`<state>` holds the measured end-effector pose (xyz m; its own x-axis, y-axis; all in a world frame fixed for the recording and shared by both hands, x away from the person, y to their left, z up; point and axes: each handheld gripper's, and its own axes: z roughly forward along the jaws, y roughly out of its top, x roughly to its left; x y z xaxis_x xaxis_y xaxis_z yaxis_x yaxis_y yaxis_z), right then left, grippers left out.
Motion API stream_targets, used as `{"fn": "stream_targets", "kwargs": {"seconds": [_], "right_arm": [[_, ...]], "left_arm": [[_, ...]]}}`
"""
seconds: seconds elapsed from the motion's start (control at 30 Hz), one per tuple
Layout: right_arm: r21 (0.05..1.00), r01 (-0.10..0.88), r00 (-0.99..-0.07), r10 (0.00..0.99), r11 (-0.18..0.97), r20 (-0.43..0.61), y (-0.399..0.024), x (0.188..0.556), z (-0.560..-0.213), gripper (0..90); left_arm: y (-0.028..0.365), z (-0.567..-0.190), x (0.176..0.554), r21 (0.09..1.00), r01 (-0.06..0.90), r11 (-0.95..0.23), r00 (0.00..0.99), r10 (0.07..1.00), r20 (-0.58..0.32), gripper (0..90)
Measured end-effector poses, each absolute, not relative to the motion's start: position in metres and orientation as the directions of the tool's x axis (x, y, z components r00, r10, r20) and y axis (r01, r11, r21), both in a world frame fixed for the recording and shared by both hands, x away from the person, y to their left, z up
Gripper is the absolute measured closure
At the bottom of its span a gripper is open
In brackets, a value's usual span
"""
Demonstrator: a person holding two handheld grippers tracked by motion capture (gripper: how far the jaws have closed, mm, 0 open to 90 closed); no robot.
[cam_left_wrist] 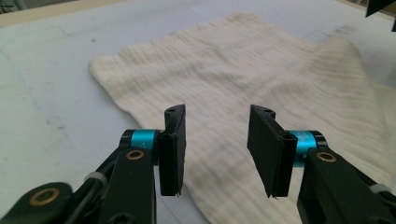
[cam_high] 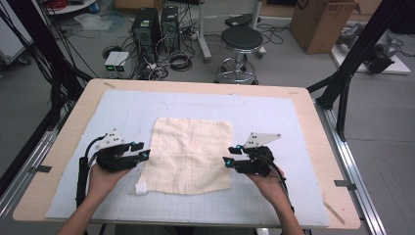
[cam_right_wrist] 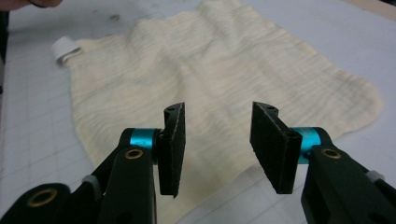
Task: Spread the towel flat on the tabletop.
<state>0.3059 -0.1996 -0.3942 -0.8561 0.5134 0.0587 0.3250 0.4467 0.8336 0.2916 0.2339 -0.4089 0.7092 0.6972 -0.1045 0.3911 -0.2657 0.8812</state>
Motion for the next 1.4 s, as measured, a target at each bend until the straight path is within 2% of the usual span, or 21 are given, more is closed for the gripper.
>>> {"fn": "stream_targets", "kwargs": {"seconds": [0.3, 0.5, 0.6, 0.7, 0.83, 1.07, 1.2, 1.4], "right_arm": [[0.808, 0.323, -0.890, 0.448, 0.493, 0.082, -0.195, 0.282, -0.417, 58.4], [0.765, 0.345, -0.903, 0.415, 0.544, 0.113, -0.192, 0.275, -0.432, 59.5], [0.750, 0.339, -0.908, 0.407, 0.568, 0.102, -0.190, 0.272, -0.436, 60.7], [0.720, 0.334, -0.913, 0.400, 0.609, 0.086, -0.187, 0.271, -0.441, 63.2], [0.719, 0.307, -0.912, 0.409, 0.624, 0.034, -0.184, 0.268, -0.442, 70.6], [0.711, 0.337, -0.902, 0.429, 0.617, 0.055, -0.186, 0.273, -0.440, 84.8], [0.706, 0.353, -0.903, 0.422, 0.614, 0.084, -0.189, 0.273, -0.439, 86.0], [0.715, 0.346, -0.906, 0.415, 0.607, 0.085, -0.196, 0.265, -0.432, 86.0]], "left_arm": [[0.232, -0.426, 0.255, 0.859, 0.386, -0.337, 0.757, 0.648, -0.086, 52.6], [0.230, -0.435, 0.249, 0.831, 0.393, -0.393, 0.772, 0.633, -0.065, 52.6], [0.230, -0.438, 0.249, 0.809, 0.410, -0.420, 0.784, 0.616, -0.077, 59.3], [0.227, -0.441, 0.252, 0.779, 0.426, -0.461, 0.795, 0.601, -0.079, 61.8], [0.225, -0.444, 0.252, 0.774, 0.426, -0.469, 0.799, 0.597, -0.078, 65.3], [0.224, -0.445, 0.253, 0.780, 0.417, -0.467, 0.789, 0.611, -0.056, 77.2], [0.219, -0.445, 0.254, 0.780, 0.412, -0.471, 0.794, 0.606, -0.053, 85.5], [0.216, -0.441, 0.252, 0.792, 0.407, -0.455, 0.804, 0.590, -0.074, 88.0]]}}
